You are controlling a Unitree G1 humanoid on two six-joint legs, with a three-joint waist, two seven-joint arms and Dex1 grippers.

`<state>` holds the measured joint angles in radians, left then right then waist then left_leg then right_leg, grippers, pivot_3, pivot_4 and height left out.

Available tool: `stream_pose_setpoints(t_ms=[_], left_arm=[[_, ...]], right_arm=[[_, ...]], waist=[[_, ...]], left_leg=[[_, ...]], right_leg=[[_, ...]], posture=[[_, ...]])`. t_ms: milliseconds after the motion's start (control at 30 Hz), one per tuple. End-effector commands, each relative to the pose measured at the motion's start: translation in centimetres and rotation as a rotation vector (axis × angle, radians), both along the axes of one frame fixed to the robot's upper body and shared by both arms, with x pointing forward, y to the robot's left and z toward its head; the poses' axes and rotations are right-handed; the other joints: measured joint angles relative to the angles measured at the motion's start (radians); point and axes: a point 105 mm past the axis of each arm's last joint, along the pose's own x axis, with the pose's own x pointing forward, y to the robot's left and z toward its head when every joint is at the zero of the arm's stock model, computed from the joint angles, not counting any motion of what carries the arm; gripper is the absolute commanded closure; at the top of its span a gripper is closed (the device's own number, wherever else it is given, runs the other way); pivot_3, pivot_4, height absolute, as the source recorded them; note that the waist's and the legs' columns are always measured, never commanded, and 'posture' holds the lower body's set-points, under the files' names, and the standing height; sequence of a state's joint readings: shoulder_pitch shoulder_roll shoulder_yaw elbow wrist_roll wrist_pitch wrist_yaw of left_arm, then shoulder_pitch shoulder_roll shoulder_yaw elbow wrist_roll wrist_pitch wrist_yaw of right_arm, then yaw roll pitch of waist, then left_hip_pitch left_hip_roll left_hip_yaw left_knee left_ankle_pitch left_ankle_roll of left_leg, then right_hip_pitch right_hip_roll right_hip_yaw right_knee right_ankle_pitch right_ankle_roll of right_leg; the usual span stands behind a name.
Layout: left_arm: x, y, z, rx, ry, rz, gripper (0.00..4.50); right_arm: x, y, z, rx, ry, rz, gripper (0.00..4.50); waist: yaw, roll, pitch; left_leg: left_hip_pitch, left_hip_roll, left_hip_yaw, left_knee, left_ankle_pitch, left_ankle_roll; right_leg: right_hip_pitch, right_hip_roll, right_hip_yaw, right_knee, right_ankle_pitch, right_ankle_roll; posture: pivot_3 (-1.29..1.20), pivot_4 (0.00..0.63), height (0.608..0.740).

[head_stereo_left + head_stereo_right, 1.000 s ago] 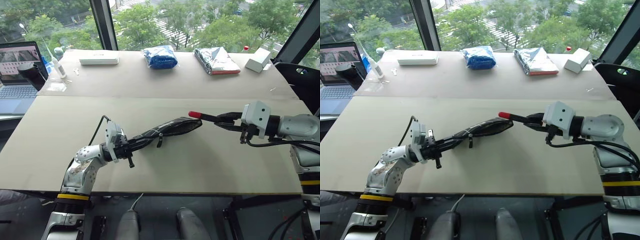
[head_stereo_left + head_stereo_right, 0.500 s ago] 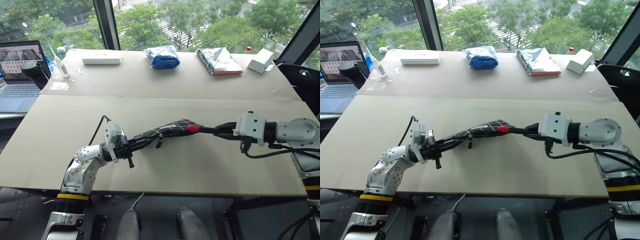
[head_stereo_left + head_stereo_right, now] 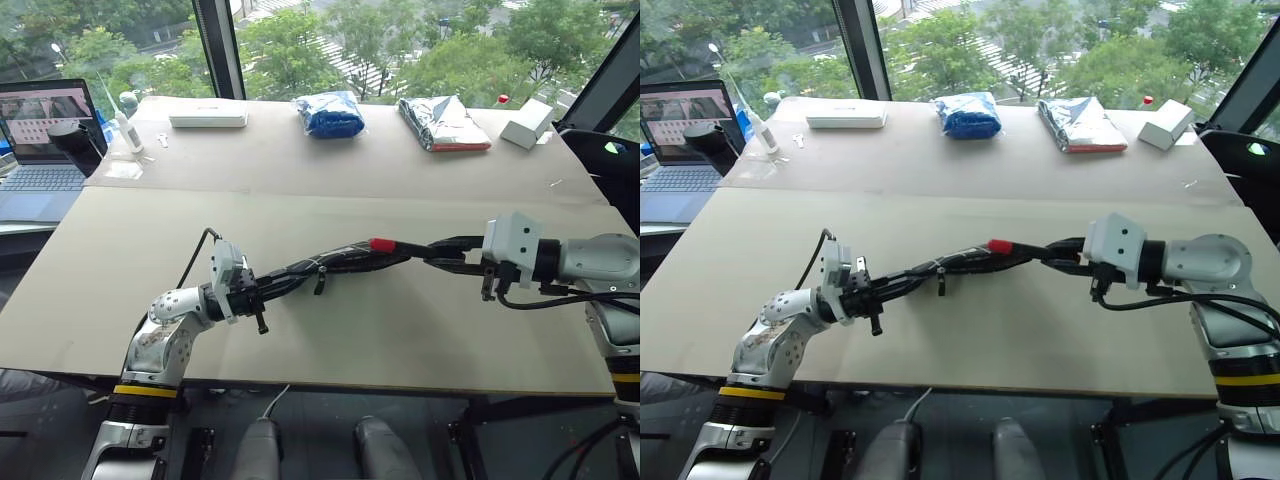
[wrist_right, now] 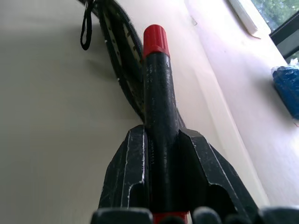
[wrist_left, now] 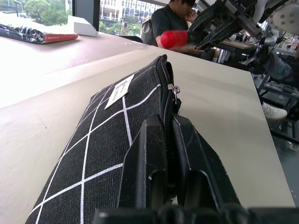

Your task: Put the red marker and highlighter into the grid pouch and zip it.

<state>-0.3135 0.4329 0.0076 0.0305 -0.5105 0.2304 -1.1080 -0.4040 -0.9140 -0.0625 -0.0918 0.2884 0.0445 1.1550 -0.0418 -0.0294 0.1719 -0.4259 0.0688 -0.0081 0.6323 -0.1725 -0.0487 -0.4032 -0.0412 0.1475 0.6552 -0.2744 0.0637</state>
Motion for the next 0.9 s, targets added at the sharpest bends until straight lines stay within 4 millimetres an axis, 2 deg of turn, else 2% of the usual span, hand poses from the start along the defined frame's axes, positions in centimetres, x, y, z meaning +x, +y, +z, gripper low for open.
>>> stream_pose_setpoints(t_ms=[33, 167, 300, 767, 900], left_arm=[[0.1, 0.0, 1.2, -0.012, -0.037, -0.010, 4.50], [0.2, -0.1, 1.2, -0.013, -0.037, -0.014, 4.50], [0.3, -0.2, 1.3, -0.015, -0.039, -0.019, 4.50], [-0.1, -0.2, 0.8, 0.001, -0.035, -0.031, 4.50], [-0.1, -0.3, 0.6, 0.006, -0.033, -0.037, 4.50]], right_arm=[[-1.1, -0.3, 0.9, -0.022, -0.013, 0.001, 3.91], [-1.7, -0.2, -0.4, -0.088, 0.019, 0.004, 3.91], [-1.3, -0.4, -1.6, -0.132, 0.018, -0.014, 3.91], [0.5, -0.7, -1.4, -0.181, -0.015, -0.021, 3.91], [1.0, 0.4, -1.4, -0.182, -0.015, 0.017, 3.91]], waist=[[0.001, 0.000, 0.000], [-0.001, 0.000, 0.000], [-0.002, 0.000, 0.000], [-0.002, 0.000, 0.000], [-0.002, 0.000, 0.000]], left_leg=[[0.000, 0.000, 0.000, 0.000, 0.000, 0.000], [0.000, 0.000, 0.000, 0.000, 0.000, 0.000], [0.000, 0.000, 0.000, 0.000, 0.000, 0.000], [0.000, 0.000, 0.000, 0.000, 0.000, 0.000], [0.000, 0.000, 0.000, 0.000, 0.000, 0.000]], right_leg=[[0.000, 0.000, 0.000, 0.000, 0.000, 0.000], [0.000, 0.000, 0.000, 0.000, -0.001, 0.002], [0.000, 0.000, 0.000, 0.000, -0.001, 0.002], [0.000, 0.000, 0.000, 0.000, -0.001, 0.002], [0.000, 0.000, 0.000, 0.000, -0.001, 0.002]], posture=[[0.00, 0.150, 0.740], [0.00, 0.150, 0.740], [0.00, 0.150, 0.740], [0.00, 0.150, 0.740], [0.00, 0.150, 0.740]])
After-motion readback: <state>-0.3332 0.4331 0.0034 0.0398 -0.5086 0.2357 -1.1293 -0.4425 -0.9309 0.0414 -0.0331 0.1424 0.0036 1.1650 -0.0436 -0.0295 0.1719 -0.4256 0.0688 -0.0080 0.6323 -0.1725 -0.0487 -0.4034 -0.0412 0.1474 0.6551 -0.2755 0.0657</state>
